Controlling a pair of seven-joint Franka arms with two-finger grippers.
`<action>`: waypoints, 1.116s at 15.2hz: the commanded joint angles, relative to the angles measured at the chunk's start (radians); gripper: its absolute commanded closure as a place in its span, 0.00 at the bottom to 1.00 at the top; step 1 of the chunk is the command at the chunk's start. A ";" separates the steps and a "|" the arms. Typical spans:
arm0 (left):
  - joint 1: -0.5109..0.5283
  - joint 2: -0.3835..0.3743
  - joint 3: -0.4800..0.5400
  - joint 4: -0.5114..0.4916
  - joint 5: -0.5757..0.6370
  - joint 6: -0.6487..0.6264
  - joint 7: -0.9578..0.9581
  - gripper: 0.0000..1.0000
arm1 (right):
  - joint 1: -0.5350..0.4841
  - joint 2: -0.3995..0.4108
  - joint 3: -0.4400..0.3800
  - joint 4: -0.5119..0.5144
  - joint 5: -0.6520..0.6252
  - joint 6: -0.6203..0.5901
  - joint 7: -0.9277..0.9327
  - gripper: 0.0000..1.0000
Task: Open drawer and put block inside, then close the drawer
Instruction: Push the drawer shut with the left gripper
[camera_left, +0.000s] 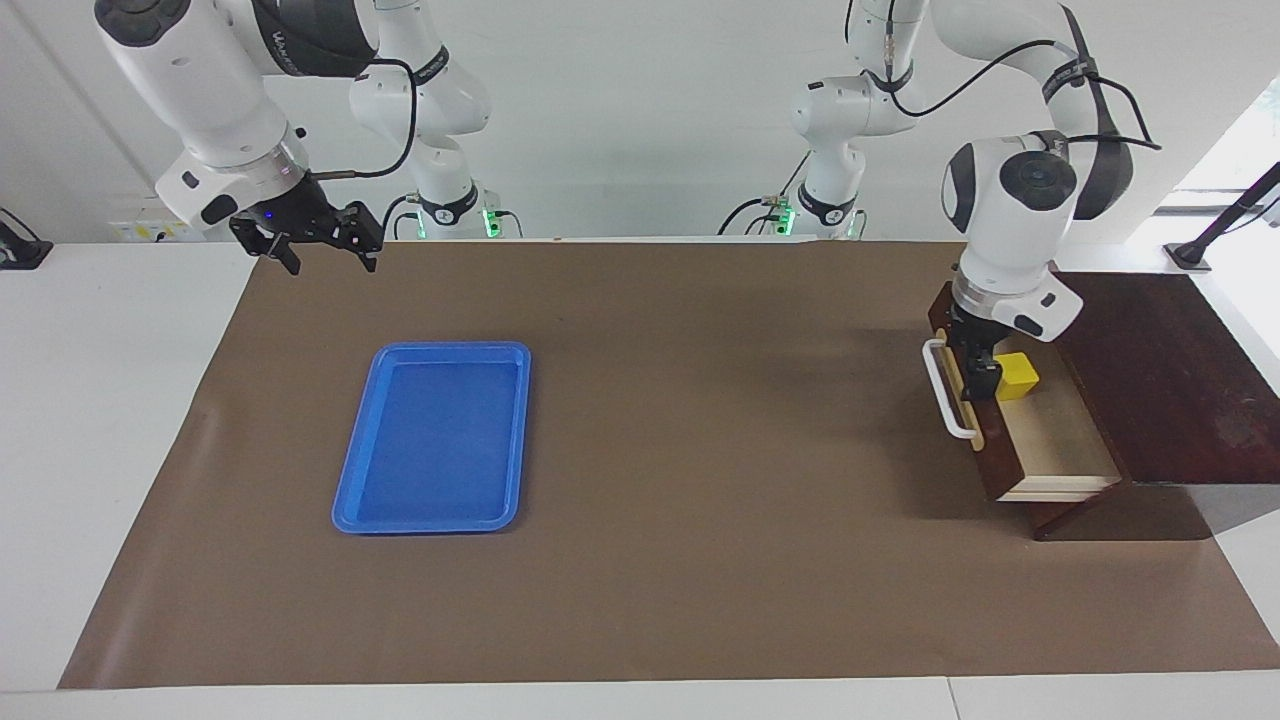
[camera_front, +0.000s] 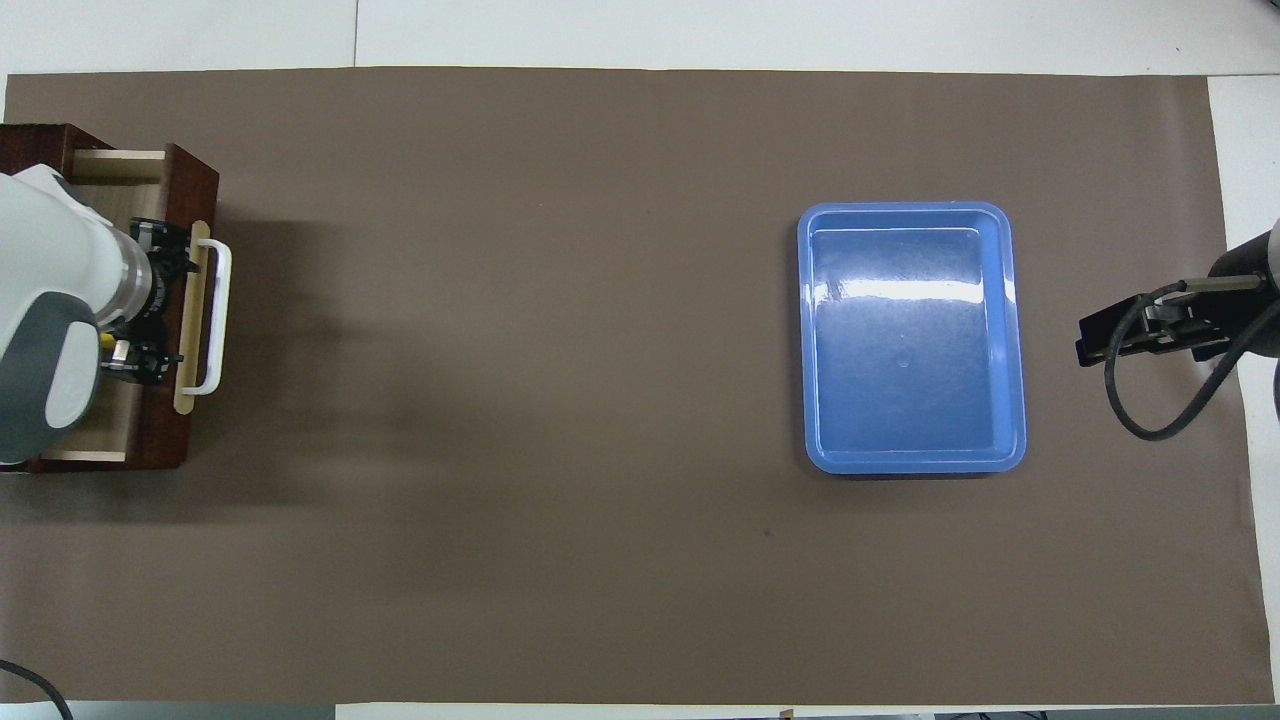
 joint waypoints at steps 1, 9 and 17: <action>0.100 0.023 0.001 0.021 0.030 0.062 0.089 0.00 | -0.013 -0.010 0.013 -0.006 -0.027 0.014 -0.026 0.00; 0.120 0.026 -0.002 0.039 0.021 0.082 0.136 0.00 | -0.018 -0.010 0.013 -0.006 -0.025 0.014 -0.028 0.00; 0.009 -0.038 -0.010 0.178 -0.128 -0.293 0.791 0.00 | -0.020 -0.010 0.013 -0.006 -0.027 0.023 -0.028 0.00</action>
